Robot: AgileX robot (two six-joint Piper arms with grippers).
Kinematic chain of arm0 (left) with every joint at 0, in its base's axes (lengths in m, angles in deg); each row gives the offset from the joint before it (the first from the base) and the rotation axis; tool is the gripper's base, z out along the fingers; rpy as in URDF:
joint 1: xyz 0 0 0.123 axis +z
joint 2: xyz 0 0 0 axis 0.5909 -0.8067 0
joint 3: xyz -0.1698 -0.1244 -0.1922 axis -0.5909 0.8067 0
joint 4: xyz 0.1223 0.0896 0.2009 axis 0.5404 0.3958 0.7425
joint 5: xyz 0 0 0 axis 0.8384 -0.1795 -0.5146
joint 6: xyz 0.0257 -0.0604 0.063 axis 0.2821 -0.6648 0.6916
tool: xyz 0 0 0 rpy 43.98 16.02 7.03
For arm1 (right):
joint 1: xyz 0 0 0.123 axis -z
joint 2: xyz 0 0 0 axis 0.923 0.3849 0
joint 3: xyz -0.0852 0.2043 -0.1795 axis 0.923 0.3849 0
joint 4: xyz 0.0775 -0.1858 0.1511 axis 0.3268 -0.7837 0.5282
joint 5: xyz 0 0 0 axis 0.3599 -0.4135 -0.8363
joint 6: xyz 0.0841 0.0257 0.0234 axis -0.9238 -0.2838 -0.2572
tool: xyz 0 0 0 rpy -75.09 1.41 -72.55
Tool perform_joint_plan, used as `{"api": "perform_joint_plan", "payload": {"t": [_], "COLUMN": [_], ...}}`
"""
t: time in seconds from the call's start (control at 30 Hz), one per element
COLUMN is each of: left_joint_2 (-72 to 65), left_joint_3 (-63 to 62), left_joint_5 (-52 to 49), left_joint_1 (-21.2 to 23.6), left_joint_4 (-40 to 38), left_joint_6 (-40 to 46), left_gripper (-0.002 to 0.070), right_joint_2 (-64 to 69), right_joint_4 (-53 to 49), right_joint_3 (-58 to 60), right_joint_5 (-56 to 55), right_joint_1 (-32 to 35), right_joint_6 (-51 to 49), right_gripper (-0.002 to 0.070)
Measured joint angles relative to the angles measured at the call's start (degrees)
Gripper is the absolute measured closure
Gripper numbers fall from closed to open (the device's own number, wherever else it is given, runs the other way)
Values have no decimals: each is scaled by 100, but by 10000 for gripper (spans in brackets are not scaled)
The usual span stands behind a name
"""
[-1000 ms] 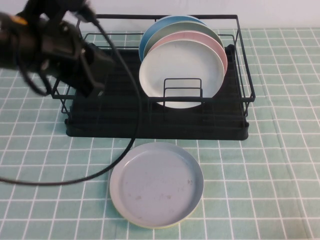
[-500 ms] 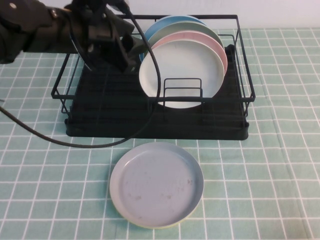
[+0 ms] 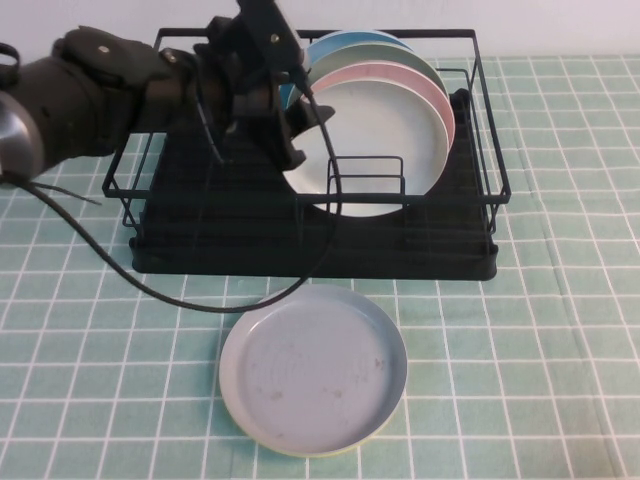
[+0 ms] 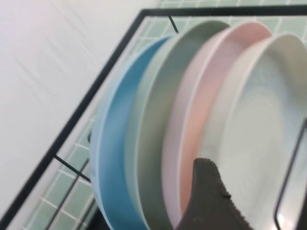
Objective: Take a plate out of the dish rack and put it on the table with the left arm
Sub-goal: Grasp the plate from the shelf
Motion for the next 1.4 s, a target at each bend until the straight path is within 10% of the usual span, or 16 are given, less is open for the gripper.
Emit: {"api": "perform_joint_plan", "payload": {"t": [0.97,1.2,1.4], "left_joint_2": [-915,-961,-890], "left_joint_3": [-356,-368,-457], "left_joint_5": [549,709,653], "left_joint_1": [-191,-191,-207], "left_joint_4": [-1147,-1131,-1043], "left_joint_6": [489,535,582], "left_gripper": [305,565,575], "right_joint_2": [0,0,0], "right_joint_4": [0,0,0], "right_joint_3": [0,0,0], "right_joint_5": [0,0,0], "right_joint_1": [0,0,0], "right_joint_6": [0,0,0], "right_gripper": [694,694,694]}}
